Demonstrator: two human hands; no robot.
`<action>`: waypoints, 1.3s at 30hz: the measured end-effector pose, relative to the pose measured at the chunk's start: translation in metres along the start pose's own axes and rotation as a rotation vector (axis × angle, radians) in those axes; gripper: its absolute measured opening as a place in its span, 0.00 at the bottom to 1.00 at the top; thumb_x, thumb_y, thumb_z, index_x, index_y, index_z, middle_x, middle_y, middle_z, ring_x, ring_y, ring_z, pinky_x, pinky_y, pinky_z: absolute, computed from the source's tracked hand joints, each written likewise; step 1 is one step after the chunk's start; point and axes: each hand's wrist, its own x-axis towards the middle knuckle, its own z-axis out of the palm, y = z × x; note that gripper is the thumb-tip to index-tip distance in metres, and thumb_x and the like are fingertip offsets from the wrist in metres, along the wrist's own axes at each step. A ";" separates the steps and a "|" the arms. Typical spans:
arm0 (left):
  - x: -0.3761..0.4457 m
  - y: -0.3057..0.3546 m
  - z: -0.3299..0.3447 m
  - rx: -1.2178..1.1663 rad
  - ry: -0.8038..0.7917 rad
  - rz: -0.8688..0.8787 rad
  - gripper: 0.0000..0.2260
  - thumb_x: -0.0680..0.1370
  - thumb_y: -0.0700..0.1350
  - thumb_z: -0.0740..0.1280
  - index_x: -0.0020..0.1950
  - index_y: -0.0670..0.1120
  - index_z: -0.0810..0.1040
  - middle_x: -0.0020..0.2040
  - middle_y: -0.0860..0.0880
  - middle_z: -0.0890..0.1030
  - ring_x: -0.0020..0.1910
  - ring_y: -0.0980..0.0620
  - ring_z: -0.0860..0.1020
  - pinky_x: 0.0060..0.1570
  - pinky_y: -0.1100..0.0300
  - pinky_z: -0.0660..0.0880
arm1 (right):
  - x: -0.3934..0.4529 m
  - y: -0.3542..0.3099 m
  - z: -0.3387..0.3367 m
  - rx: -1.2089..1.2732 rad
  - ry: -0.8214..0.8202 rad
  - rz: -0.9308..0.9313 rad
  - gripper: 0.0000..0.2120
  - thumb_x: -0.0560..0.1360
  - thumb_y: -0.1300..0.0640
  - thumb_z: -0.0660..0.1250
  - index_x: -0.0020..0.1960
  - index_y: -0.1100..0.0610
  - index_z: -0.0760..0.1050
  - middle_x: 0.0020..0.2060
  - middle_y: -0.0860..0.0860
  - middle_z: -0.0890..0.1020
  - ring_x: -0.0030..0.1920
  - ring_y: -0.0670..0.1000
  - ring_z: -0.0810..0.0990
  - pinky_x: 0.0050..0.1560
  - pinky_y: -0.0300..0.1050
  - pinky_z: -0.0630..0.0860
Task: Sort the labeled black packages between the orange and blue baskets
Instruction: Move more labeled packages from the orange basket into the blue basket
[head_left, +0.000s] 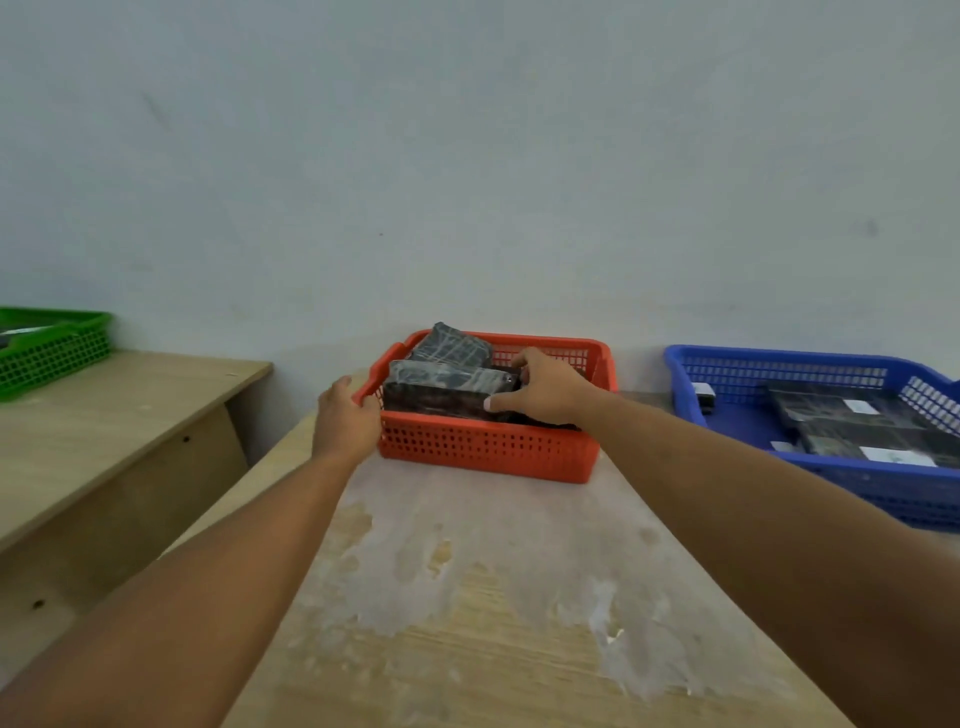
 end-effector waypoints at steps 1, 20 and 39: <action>0.002 -0.001 0.003 -0.020 -0.062 -0.013 0.20 0.82 0.45 0.58 0.74 0.42 0.67 0.66 0.37 0.75 0.58 0.39 0.75 0.54 0.52 0.70 | 0.005 -0.002 0.004 -0.016 -0.036 0.025 0.37 0.66 0.38 0.77 0.67 0.55 0.67 0.54 0.49 0.77 0.52 0.51 0.77 0.49 0.46 0.72; 0.004 -0.004 0.017 -0.090 -0.049 -0.030 0.20 0.82 0.45 0.53 0.74 0.44 0.66 0.61 0.37 0.78 0.53 0.40 0.76 0.47 0.55 0.68 | -0.014 0.011 -0.049 1.097 -0.260 0.146 0.23 0.75 0.49 0.71 0.64 0.61 0.73 0.63 0.62 0.77 0.56 0.64 0.83 0.48 0.53 0.83; 0.004 -0.005 0.018 -0.060 -0.046 -0.022 0.19 0.83 0.46 0.53 0.73 0.45 0.66 0.61 0.39 0.78 0.53 0.42 0.76 0.48 0.54 0.69 | -0.009 0.035 -0.016 1.156 0.127 0.120 0.34 0.70 0.75 0.69 0.68 0.51 0.60 0.63 0.57 0.73 0.59 0.62 0.79 0.48 0.61 0.83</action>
